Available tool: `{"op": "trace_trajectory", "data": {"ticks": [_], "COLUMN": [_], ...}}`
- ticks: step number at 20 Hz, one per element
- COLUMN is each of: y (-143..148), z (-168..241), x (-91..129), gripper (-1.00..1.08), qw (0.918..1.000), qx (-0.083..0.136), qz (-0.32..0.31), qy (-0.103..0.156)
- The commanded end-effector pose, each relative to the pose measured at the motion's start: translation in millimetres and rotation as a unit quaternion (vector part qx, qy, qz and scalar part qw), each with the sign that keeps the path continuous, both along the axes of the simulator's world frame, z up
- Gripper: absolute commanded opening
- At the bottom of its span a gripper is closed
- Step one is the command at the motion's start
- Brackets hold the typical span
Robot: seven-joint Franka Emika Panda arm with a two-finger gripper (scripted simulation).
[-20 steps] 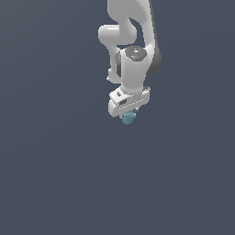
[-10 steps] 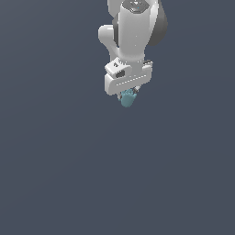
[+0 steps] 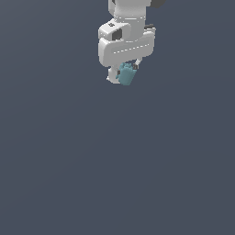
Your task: Pick up the object and move it to a goal position.
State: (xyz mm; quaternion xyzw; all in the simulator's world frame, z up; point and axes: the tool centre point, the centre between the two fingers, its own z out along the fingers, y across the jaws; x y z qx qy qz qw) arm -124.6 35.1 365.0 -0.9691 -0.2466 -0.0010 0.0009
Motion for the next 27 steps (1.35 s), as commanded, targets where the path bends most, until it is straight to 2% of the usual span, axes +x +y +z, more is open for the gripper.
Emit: {"op": "trace_trajectory", "data": {"ticks": [1, 8, 14, 20, 27], "y": [-2.7, -10.0, -14.2, -16.5, -16.8], "z": [25.3, 90.7, 129.4, 150.5, 153.7], "x": [-5.5, -16.9, -22.3, -24.4, -23.7], "gripper": [-1.00, -1.00, -1.00, -1.00, -1.00], "qw": [1.0000, 1.0000, 1.0000, 1.0000, 1.0000], "qx": [0.000, -0.001, -0.001, -0.001, -0.001], "qz": [0.000, -0.001, -0.001, -0.001, -0.001], "qy": [0.000, 0.001, 0.001, 0.001, 0.001]}}
